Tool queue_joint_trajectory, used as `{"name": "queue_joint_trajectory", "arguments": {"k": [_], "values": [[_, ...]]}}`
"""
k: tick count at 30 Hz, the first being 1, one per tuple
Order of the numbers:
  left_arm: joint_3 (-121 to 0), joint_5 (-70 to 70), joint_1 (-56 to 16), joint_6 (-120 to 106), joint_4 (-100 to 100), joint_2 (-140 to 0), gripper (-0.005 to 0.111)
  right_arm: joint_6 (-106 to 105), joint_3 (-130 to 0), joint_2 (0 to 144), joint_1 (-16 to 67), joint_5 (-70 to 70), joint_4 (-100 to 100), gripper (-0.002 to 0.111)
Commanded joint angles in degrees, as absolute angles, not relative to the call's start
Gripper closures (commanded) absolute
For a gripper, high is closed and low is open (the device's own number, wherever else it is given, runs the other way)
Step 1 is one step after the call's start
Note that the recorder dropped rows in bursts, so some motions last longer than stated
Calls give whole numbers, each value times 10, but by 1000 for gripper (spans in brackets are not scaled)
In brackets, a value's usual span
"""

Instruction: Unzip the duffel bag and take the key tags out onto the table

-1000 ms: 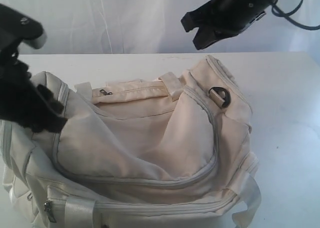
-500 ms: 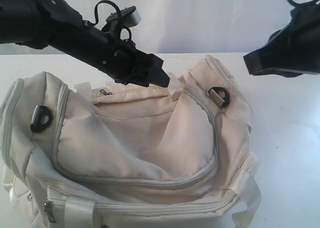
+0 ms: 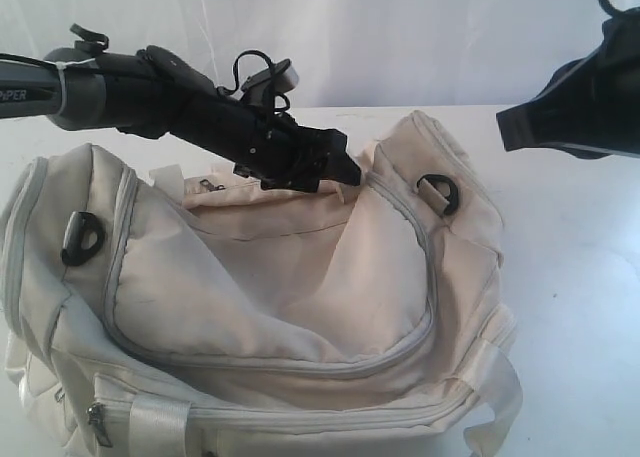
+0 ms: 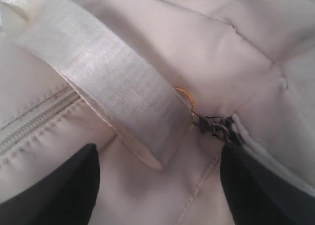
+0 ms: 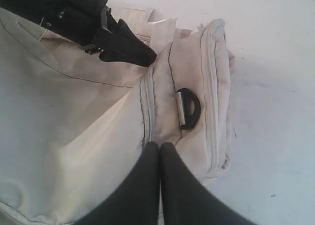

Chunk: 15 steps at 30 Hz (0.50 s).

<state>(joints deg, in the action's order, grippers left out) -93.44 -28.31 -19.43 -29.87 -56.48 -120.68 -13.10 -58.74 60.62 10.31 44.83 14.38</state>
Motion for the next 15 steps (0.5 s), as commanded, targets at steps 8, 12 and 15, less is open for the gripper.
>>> {"name": "queue_joint_trajectory", "arguments": {"k": [8, 12, 15], "values": [[-939, -244, -196, -325, -662, -1229, 38, -128, -585, 606, 102, 442, 147, 108], [-940, -252, -197, -394, -742, -1229, 54, -128, -585, 605, 102, 442, 148, 108], [-940, -249, -201, -421, -744, -1232, 71, -128, -585, 606, 102, 442, 148, 108]]}}
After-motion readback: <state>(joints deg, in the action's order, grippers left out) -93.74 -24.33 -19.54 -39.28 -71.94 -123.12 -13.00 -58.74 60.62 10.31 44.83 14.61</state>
